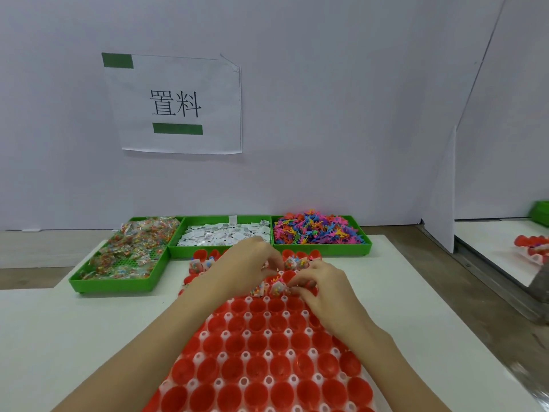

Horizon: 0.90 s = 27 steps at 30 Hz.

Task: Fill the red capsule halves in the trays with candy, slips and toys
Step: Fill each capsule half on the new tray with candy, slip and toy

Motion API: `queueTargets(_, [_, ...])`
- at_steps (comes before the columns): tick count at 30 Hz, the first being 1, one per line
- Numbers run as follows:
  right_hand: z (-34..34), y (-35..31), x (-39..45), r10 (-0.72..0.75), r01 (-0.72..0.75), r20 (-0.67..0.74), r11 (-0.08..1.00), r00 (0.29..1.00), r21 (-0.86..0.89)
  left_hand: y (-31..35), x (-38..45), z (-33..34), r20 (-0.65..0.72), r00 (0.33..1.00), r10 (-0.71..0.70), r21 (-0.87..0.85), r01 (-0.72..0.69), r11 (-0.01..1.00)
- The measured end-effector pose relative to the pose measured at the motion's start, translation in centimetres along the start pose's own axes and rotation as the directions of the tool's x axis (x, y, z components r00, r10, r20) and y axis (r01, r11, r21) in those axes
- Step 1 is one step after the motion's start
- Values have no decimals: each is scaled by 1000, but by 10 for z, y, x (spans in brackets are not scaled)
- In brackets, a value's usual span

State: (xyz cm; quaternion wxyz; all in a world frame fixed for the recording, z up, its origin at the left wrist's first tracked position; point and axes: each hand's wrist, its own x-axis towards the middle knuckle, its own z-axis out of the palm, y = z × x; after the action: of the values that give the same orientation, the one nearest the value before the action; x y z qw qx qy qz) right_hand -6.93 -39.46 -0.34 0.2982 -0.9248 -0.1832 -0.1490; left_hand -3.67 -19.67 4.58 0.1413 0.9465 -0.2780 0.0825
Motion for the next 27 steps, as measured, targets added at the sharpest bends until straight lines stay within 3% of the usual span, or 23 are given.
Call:
queueTargets(5, [-3, 1, 0, 8, -7, -31, 998, 999, 56, 0, 17, -8, 231, 970, 70, -1, -72, 997])
queueTargets(10, [-14, 3, -2, 73, -40, -149, 976, 986, 214, 0, 22, -7, 243, 967, 70, -11, -70, 997])
queueTargets(17, [-21, 7, -2, 111, -55, -189, 959, 976, 278, -6, 22, -11, 227, 974, 24, -4, -24, 1000])
queueTargets(20, [-20, 8, -2, 124, -62, -198, 954, 972, 293, -10, 17, -14, 168, 986, 5, -19, -2, 1000])
queueTargets(22, [-20, 5, -2, 125, -53, -211, 946, 970, 319, -10, 13, -17, 44, 999, -8, -61, 11, 998])
queueTargets(25, [-21, -6, -2, 69, 23, -206, 910, 976, 413, 1, 4, -17, -147, 988, -52, -277, 9, 961])
queueTargets(27, [-21, -13, -2, 37, 62, -219, 903, 975, 425, 12, -1, -13, -160, 983, -93, -431, 15, 902])
